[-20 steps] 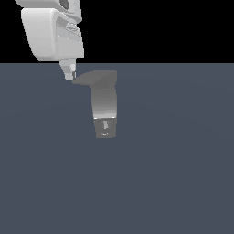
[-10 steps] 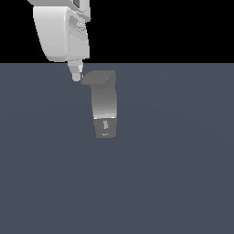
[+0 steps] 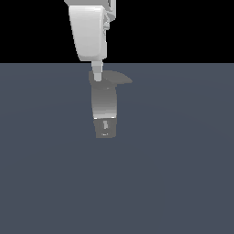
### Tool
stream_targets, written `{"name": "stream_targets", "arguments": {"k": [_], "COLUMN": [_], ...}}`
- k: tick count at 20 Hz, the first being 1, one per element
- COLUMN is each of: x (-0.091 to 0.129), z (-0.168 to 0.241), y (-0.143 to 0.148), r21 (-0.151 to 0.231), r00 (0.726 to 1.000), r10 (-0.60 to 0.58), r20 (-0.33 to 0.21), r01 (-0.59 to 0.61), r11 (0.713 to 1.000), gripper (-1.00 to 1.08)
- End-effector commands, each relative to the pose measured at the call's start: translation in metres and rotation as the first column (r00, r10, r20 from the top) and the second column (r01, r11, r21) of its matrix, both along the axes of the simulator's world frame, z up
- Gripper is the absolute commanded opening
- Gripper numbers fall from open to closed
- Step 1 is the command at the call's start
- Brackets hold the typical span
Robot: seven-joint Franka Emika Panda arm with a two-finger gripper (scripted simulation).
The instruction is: Turn on the faucet by rotating a designated handle.
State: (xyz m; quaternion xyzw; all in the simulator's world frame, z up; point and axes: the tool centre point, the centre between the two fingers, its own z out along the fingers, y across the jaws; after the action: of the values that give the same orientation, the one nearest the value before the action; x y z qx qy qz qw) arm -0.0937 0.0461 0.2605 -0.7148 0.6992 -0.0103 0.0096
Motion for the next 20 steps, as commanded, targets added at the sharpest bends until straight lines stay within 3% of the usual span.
{"name": "stream_targets", "arguments": {"k": [1, 5, 6, 20], "x": [-0.005, -0.007, 0.001, 0.037], "z": [-0.010, -0.012, 0.000, -0.006], "y": [-0.031, -0.048, -0.029, -0.080], "r21": [0.001, 0.001, -0.002, -0.001], "r00": [0.999, 0.999, 1.000, 1.000], "r10": [-0.033, -0.034, -0.005, -0.020], "r20": [-0.024, -0.028, 0.002, -0.014], "r01": [0.033, 0.034, 0.005, 0.020], "r11": [0.999, 0.999, 1.000, 1.000], "gripper": [-1.00, -1.00, -1.00, -1.00]}}
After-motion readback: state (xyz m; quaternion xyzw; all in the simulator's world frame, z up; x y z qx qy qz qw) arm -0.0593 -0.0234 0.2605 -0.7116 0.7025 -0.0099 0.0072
